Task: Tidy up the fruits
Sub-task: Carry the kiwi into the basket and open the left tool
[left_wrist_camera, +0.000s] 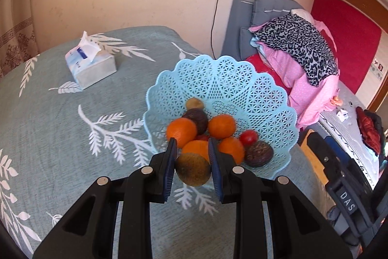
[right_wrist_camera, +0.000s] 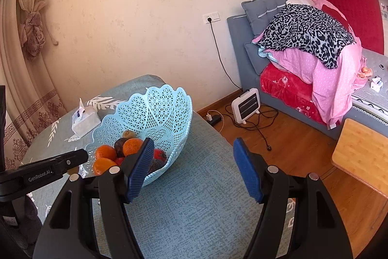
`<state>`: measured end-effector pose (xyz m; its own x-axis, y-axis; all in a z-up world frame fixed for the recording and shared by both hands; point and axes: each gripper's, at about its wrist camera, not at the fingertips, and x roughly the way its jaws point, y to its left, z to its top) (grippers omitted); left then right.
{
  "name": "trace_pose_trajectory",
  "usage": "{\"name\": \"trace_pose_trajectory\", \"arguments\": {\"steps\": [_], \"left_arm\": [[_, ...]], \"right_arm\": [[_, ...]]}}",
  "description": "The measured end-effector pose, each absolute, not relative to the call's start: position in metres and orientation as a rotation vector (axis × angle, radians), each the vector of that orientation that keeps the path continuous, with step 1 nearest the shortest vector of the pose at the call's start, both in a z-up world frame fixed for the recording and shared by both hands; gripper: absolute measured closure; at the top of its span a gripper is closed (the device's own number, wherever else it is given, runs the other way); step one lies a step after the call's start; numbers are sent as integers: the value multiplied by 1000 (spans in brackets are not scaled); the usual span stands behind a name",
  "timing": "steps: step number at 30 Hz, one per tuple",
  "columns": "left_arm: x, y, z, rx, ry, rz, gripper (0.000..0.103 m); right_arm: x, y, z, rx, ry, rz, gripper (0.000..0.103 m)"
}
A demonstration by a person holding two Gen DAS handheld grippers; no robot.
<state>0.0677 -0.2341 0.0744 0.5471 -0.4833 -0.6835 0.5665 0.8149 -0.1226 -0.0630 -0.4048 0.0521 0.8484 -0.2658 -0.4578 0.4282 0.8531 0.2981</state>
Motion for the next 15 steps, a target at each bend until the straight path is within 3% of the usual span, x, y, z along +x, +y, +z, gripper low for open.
{"name": "trace_pose_trajectory", "arguments": {"steps": [13,14,15], "left_arm": [[72,-272,70,96,778,-712,75],[74,-271,70,90,785,-718,70],[75,-270,71,82,792,-720,58]], "right_arm": [[-62,-406,51,421,415,-369,34],[-62,-406,50,422,415,-369,34],[-62,-406,50,423,416,-369,34]]}}
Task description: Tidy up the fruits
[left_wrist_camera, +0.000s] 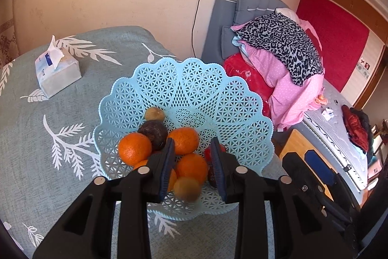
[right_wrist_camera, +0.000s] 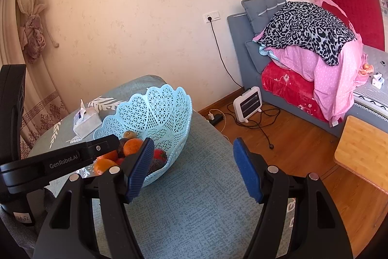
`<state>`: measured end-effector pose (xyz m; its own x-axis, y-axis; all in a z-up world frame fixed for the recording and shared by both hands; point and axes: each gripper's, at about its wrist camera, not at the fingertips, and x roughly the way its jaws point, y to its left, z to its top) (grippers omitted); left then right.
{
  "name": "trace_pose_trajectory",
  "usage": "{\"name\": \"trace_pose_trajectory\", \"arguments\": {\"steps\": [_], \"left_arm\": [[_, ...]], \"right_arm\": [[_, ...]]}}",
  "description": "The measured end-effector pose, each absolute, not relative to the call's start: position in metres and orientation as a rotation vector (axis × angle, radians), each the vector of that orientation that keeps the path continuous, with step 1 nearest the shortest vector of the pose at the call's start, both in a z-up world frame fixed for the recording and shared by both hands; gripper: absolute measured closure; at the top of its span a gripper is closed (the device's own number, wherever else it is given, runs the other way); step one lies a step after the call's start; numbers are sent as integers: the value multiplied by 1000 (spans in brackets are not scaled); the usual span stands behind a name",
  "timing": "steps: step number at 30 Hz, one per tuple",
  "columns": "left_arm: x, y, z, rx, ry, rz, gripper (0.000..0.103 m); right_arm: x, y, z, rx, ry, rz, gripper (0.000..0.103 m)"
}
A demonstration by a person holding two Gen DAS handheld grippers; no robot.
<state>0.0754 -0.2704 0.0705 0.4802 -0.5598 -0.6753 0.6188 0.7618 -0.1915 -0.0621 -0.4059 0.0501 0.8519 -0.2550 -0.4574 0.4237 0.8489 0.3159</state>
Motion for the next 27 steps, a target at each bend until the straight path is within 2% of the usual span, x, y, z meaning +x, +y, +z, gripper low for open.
{"name": "trace_pose_trajectory", "arguments": {"steps": [2,5,7,11,14,15,27], "left_arm": [[77,-267,72,69,790,-703,42],[80,-256,75,55,787,-680,41],[81,-247,78,47,783,-652,37],[80,-228,83,72,744,-560,21],[76,-218,83,117,706,-499,17],[74,-216,83,129,696,-483,12],[53,-198,87,208,605,-372,11]], "right_arm": [[-62,-406,50,424,415,-368,34],[-62,-406,50,423,418,-366,34],[-61,-405,50,422,419,-364,34],[-58,-403,49,414,434,-350,34],[-55,-399,49,396,451,-330,34],[-54,-398,49,389,454,-326,34],[-51,-371,51,299,513,-239,32]]}}
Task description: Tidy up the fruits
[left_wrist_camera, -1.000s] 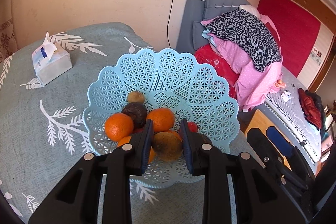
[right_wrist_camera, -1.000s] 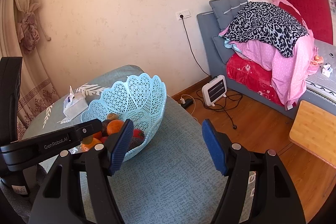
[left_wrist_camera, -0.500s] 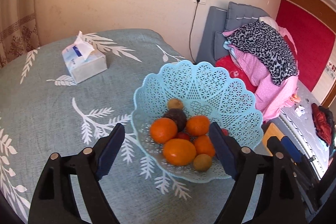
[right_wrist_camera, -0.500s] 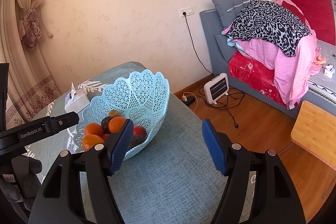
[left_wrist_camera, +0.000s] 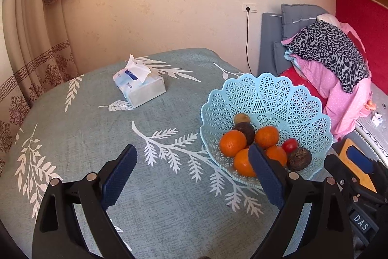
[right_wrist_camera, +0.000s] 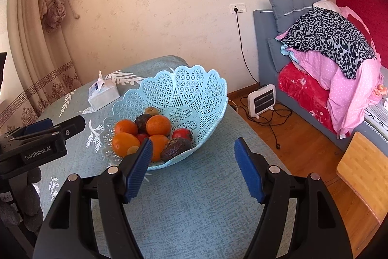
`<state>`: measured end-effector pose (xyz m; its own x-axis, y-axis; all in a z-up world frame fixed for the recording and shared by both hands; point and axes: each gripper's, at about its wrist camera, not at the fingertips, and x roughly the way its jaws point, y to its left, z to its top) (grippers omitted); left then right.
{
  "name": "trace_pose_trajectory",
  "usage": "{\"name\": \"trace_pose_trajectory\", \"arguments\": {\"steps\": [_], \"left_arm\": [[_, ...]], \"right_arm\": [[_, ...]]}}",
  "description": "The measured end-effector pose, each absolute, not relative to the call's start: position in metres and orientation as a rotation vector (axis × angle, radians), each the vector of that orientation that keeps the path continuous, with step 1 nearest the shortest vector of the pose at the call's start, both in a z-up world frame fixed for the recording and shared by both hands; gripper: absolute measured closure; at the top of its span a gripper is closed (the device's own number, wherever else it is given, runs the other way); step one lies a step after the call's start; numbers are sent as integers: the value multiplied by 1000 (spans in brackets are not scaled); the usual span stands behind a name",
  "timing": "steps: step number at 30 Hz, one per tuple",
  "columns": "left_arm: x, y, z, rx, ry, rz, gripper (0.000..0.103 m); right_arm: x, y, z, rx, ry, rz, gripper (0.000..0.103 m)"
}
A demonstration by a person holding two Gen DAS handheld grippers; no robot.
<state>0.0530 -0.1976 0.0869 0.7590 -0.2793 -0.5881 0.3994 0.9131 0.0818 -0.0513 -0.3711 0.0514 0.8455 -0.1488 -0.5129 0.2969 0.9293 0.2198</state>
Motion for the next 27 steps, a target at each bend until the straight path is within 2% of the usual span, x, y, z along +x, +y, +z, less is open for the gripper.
{"name": "trace_pose_trajectory", "arguments": {"steps": [3,5,16,19,27], "left_arm": [[48,-195,90,210,587,-364,11],[44,-193,92,218,572,-352,11],[28,-187,96,266,529,-291,11],[25,-184,96,266,527,-281,11],[21,-183,96,296,527,-244,11]], "right_arm": [[-52,-362,53,277,521,-210,29],[-52,-357,55,267,523,-190,23],[-55,-336,69,197,535,-150,18],[-55,-333,70,184,538,-144,10],[-52,-332,71,177,580,-131,9]]}}
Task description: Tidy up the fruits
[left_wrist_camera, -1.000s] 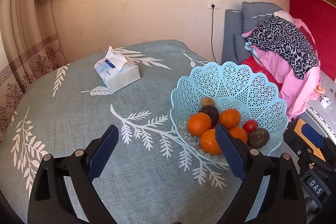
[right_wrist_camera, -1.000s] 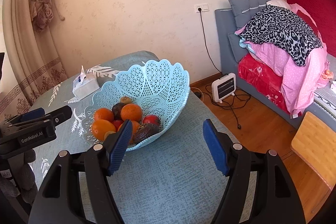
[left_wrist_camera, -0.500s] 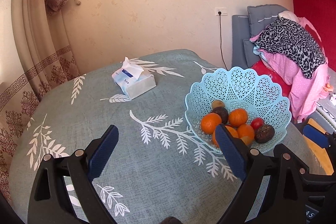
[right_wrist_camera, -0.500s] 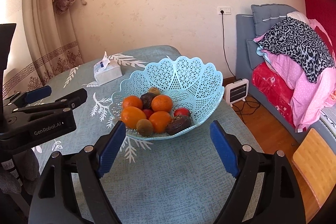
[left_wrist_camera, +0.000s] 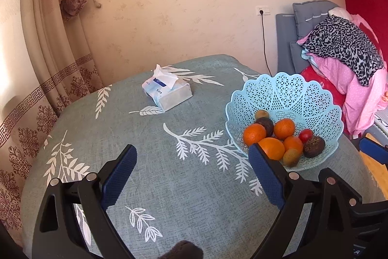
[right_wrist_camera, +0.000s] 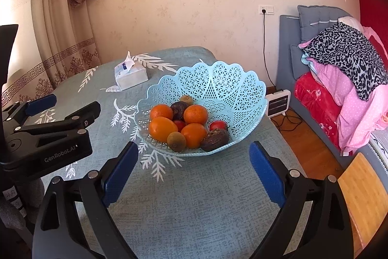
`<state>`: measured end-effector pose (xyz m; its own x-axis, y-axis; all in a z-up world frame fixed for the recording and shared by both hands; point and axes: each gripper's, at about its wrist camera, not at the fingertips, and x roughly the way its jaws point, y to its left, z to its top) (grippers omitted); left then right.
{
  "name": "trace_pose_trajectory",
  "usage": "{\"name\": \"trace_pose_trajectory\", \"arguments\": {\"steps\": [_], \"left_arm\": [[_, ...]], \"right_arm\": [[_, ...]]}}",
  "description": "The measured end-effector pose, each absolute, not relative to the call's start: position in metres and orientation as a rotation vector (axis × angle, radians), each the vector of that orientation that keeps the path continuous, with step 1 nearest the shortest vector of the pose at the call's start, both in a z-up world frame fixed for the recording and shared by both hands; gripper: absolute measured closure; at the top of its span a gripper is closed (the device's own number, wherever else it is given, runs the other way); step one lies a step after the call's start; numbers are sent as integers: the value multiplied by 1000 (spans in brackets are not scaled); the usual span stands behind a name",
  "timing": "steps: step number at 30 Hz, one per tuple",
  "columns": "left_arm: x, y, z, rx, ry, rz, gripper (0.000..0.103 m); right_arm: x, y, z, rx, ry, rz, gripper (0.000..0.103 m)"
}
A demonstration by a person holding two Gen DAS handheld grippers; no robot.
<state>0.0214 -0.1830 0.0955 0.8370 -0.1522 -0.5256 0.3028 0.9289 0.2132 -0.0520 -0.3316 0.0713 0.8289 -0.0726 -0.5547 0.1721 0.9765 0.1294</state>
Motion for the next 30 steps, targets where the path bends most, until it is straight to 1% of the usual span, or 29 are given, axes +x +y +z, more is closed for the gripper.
{"name": "trace_pose_trajectory", "arguments": {"steps": [30], "left_arm": [[20,-193,87,336,545,-258,11]], "right_arm": [[-49,-334,70,164,606,-139,8]]}}
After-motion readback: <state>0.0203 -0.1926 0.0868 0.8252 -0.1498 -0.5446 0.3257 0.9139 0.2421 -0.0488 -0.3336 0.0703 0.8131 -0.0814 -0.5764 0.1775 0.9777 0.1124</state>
